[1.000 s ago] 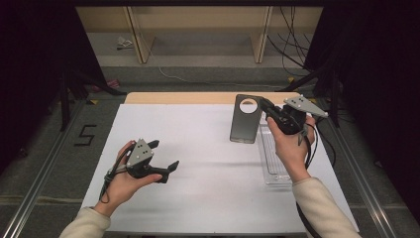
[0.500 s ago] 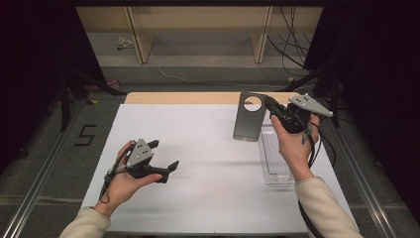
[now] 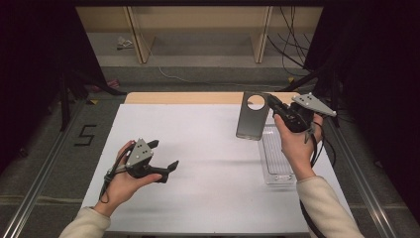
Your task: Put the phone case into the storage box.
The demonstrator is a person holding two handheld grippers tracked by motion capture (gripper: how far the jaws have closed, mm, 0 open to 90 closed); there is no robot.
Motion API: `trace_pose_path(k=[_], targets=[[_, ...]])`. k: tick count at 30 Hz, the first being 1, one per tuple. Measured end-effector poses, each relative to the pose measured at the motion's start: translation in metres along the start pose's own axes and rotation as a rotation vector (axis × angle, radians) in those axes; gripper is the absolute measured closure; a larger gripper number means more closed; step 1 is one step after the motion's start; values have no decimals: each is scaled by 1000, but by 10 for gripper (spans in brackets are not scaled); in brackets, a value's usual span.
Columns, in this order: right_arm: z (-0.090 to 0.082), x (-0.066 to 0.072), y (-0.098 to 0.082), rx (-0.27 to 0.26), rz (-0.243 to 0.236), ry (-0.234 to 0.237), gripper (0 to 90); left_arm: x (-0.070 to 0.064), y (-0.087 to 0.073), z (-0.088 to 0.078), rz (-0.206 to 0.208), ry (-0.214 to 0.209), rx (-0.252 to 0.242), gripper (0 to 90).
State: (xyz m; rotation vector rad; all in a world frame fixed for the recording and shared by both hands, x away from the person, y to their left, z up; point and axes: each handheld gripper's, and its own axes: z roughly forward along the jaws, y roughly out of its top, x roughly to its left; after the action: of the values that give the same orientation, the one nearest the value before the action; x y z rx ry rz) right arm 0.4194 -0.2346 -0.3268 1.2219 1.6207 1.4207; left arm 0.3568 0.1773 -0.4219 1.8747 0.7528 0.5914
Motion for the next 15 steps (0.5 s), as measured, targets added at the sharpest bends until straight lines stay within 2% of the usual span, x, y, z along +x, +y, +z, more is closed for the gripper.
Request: trace_pose_path(k=[15], targets=[[-2,-8,2,-6,6,-21,852,0,0,0,1,1,0,57]])
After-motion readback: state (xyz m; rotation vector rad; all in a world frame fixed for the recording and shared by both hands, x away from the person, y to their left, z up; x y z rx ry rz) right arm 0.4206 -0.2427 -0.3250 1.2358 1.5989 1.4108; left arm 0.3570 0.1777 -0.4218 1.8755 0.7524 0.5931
